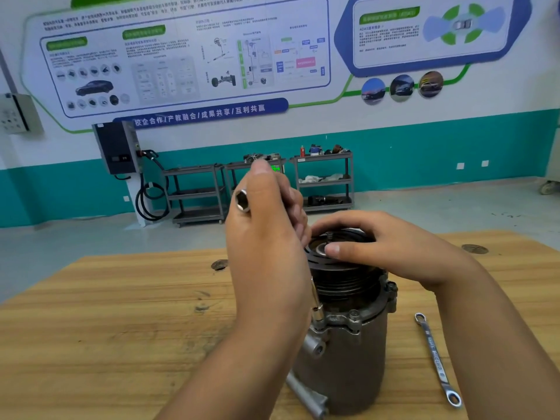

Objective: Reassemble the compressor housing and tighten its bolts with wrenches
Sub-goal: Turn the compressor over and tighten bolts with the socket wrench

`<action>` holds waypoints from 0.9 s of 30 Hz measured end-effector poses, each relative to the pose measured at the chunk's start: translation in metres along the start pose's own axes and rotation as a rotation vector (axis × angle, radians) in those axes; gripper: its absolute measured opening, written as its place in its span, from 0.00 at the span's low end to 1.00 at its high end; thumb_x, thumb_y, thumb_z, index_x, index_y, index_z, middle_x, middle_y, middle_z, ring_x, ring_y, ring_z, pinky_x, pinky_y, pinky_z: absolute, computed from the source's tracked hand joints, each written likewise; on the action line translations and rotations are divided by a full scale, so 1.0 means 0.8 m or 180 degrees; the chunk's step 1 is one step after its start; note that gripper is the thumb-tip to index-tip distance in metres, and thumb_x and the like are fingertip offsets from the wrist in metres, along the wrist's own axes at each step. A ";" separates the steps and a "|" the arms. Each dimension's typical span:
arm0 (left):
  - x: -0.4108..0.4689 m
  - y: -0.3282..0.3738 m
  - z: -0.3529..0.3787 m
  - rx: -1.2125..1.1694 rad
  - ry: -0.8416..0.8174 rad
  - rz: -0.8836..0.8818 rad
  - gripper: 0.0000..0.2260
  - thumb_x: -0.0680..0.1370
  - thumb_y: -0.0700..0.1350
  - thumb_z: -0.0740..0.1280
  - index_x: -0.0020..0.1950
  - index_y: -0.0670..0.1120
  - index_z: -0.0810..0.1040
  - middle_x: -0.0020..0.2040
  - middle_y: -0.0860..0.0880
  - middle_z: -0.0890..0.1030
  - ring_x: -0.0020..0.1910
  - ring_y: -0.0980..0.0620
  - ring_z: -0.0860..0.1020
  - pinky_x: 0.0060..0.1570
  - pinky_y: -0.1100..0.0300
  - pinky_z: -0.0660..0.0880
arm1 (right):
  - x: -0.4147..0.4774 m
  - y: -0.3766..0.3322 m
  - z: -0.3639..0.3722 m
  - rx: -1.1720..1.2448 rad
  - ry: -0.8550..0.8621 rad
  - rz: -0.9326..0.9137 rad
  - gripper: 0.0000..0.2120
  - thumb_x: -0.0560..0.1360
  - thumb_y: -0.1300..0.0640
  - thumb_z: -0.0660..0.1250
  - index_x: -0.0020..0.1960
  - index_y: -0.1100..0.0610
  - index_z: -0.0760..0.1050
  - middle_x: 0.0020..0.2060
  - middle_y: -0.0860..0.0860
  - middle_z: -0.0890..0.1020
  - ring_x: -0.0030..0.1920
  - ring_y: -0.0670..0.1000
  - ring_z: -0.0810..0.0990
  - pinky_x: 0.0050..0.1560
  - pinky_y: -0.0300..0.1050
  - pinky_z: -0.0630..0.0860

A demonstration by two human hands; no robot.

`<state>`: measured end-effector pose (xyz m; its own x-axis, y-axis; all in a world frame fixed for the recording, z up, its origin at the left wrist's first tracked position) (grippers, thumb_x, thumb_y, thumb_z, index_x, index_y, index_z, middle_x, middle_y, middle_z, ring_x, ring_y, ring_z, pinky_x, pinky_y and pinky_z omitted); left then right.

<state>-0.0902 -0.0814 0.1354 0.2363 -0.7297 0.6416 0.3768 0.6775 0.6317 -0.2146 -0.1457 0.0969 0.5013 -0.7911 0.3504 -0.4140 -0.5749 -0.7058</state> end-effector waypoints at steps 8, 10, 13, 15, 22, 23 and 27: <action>0.021 -0.041 0.036 -0.0435 -0.0924 -0.1191 0.23 0.80 0.58 0.50 0.28 0.48 0.63 0.21 0.54 0.57 0.18 0.58 0.52 0.21 0.73 0.52 | 0.002 -0.002 0.003 0.0224 0.0022 -0.0044 0.10 0.68 0.45 0.70 0.50 0.39 0.78 0.46 0.39 0.83 0.49 0.38 0.80 0.49 0.40 0.75; 0.025 -0.050 0.040 -0.0536 -0.1093 -0.1426 0.25 0.80 0.60 0.49 0.27 0.48 0.62 0.21 0.54 0.56 0.18 0.59 0.52 0.21 0.74 0.52 | 0.002 -0.002 0.003 0.0214 0.0010 -0.0068 0.09 0.72 0.50 0.69 0.50 0.37 0.77 0.45 0.39 0.83 0.48 0.38 0.80 0.48 0.38 0.75; 0.028 -0.059 0.038 -0.0814 -0.1308 -0.1657 0.26 0.79 0.61 0.49 0.24 0.50 0.62 0.19 0.55 0.57 0.17 0.59 0.51 0.20 0.74 0.52 | 0.003 0.000 0.003 0.0264 0.0048 -0.0058 0.09 0.73 0.50 0.70 0.52 0.40 0.78 0.47 0.41 0.83 0.50 0.40 0.80 0.53 0.43 0.76; 0.027 -0.060 0.043 -0.1008 -0.1559 -0.1804 0.24 0.76 0.61 0.51 0.23 0.50 0.64 0.19 0.55 0.56 0.18 0.58 0.50 0.20 0.74 0.52 | 0.004 0.000 0.002 0.0278 0.0096 -0.0073 0.09 0.72 0.49 0.70 0.52 0.42 0.79 0.47 0.41 0.83 0.51 0.40 0.80 0.54 0.44 0.76; 0.014 -0.066 0.067 -0.1452 -0.2483 -0.2491 0.16 0.75 0.54 0.55 0.29 0.51 0.60 0.24 0.53 0.57 0.20 0.55 0.52 0.23 0.70 0.52 | 0.005 0.000 0.002 0.0351 0.0162 -0.0073 0.09 0.74 0.54 0.69 0.53 0.46 0.79 0.47 0.43 0.84 0.50 0.41 0.81 0.51 0.38 0.77; 0.015 -0.067 0.064 -0.1580 -0.2443 -0.2674 0.15 0.76 0.51 0.58 0.30 0.49 0.62 0.25 0.51 0.58 0.20 0.55 0.52 0.24 0.70 0.52 | 0.005 0.000 0.002 0.0317 0.0163 -0.0069 0.09 0.74 0.54 0.68 0.53 0.46 0.79 0.47 0.43 0.84 0.50 0.41 0.81 0.51 0.38 0.77; 0.015 -0.072 0.046 -0.1511 -0.2300 -0.3142 0.15 0.78 0.47 0.57 0.32 0.45 0.64 0.23 0.52 0.53 0.23 0.60 0.49 0.26 0.69 0.49 | 0.002 -0.002 0.000 0.0180 0.0148 -0.0034 0.10 0.73 0.52 0.68 0.54 0.45 0.79 0.49 0.40 0.83 0.52 0.38 0.79 0.54 0.39 0.74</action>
<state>-0.1420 -0.1260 0.1230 -0.7929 -0.5820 0.1806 0.4254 -0.3164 0.8479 -0.2132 -0.1464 0.0987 0.4691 -0.7946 0.3854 -0.3647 -0.5718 -0.7349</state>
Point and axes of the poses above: each hand's wrist, its own x-axis towards the middle knuckle, its own z-axis out of the palm, y = z × x, the point moved 8 cm from there along x, towards the middle knuckle
